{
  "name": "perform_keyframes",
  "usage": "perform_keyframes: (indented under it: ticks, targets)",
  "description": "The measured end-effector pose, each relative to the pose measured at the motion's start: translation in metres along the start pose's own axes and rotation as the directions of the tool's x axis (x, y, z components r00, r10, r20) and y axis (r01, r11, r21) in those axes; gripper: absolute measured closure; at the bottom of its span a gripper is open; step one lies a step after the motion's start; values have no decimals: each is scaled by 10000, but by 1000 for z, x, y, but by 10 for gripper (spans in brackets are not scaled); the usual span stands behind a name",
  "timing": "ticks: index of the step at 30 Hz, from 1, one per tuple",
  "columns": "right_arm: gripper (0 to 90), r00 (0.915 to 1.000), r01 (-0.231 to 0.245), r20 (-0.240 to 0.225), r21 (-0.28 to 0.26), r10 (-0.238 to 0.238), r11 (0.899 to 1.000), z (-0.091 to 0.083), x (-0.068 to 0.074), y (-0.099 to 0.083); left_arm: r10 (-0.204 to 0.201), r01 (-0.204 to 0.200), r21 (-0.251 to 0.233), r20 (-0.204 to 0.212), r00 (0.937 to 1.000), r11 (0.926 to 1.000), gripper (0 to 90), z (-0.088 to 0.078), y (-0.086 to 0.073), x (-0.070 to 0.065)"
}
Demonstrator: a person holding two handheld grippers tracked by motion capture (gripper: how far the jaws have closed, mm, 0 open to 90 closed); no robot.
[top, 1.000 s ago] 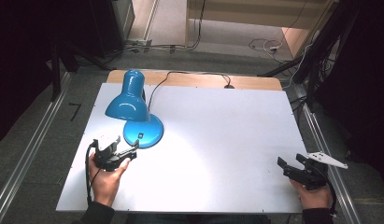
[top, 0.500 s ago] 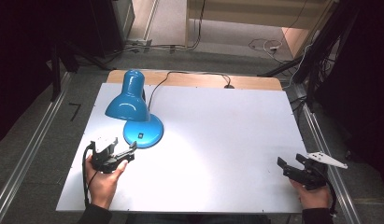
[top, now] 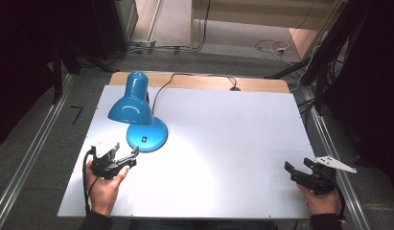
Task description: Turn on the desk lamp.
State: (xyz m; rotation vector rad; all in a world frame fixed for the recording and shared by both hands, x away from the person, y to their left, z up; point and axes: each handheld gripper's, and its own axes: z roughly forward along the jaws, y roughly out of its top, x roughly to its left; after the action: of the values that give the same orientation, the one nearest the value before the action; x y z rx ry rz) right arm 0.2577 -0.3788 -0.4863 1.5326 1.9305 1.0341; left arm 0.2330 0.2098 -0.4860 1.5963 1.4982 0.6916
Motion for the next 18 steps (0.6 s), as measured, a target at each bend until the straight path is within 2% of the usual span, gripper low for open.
perform_keyframes:
  ticks: [7, 18]
  targets:
    - [175, 10000, -49, 19, 12, 49, 10000, 0, 0, 0, -66, 66, -23, -104, 9999, 10000, 275, -8, -2, 6]
    - [175, 10000, 13, 33, 15, -13, 10000, 0, 1, 0, -323, 327, 61, -476, 9983, 9994, 275, -24, -11, 23]
